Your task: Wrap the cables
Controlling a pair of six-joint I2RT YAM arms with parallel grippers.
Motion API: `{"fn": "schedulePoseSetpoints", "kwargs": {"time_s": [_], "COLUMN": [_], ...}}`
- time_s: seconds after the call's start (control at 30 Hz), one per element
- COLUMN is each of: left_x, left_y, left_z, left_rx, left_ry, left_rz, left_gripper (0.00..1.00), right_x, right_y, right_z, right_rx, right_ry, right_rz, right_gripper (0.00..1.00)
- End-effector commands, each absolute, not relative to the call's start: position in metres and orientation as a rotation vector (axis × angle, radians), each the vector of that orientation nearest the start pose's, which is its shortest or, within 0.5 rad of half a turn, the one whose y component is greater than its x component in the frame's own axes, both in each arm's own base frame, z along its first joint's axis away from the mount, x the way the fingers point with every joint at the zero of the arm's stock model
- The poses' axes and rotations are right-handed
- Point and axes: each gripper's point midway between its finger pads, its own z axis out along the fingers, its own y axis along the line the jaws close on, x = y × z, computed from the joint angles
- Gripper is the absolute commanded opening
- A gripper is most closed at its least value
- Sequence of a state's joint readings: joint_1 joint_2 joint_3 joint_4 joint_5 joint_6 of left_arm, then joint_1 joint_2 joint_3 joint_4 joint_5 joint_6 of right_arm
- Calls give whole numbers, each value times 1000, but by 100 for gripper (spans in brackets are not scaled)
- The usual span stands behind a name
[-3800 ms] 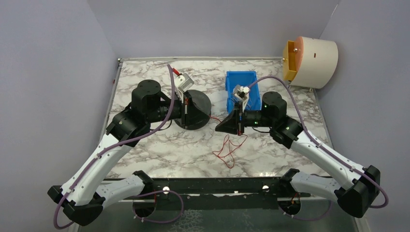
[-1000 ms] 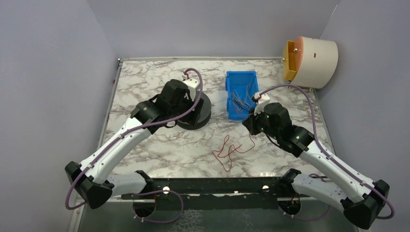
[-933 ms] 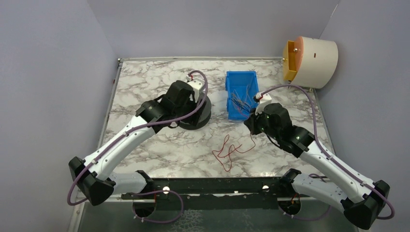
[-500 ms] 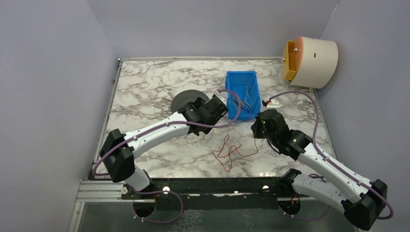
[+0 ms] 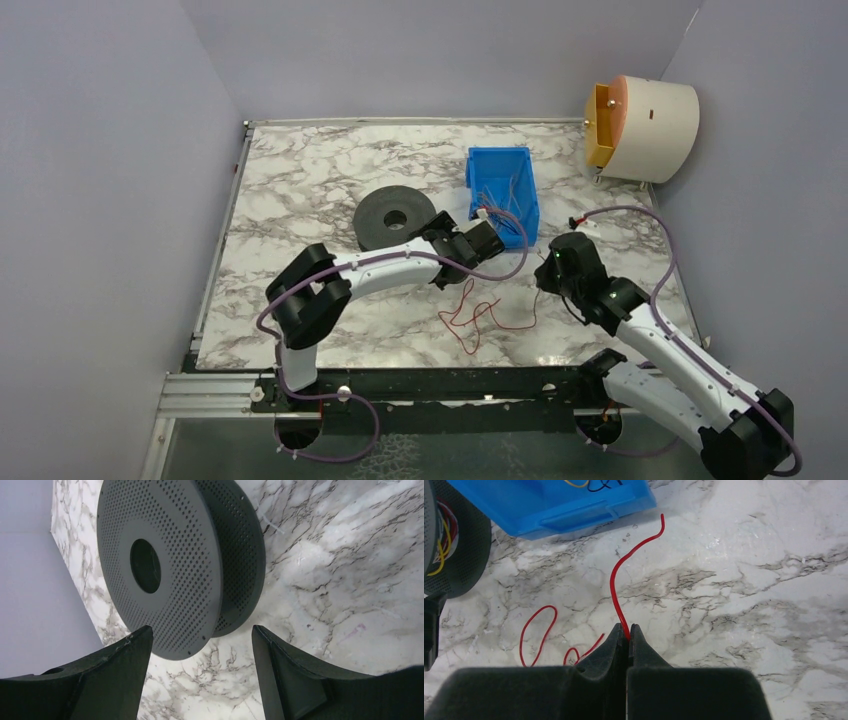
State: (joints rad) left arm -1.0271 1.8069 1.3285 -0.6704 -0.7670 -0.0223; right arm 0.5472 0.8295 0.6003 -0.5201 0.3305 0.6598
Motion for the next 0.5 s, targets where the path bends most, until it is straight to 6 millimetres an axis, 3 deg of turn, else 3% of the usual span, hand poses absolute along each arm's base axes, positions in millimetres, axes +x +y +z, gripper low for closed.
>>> {"fn": "schedulePoseSetpoints", "kwargs": {"time_s": [0.0, 0.23, 0.47], "left_x": [314, 329, 336], "left_y": [-273, -278, -276], "left_z": [110, 109, 90], "left_rx": [959, 900, 945], "left_ry": [2077, 2022, 2002], "left_rz": [622, 703, 795], "left_gripper": [74, 66, 61], "right_x": [234, 235, 234], "right_y": [100, 103, 110], "right_z": [116, 110, 103], "right_rx": [354, 359, 364], "right_ry": [2248, 2267, 2279], "right_rz": [295, 371, 435], "right_gripper": [1, 1, 1]}}
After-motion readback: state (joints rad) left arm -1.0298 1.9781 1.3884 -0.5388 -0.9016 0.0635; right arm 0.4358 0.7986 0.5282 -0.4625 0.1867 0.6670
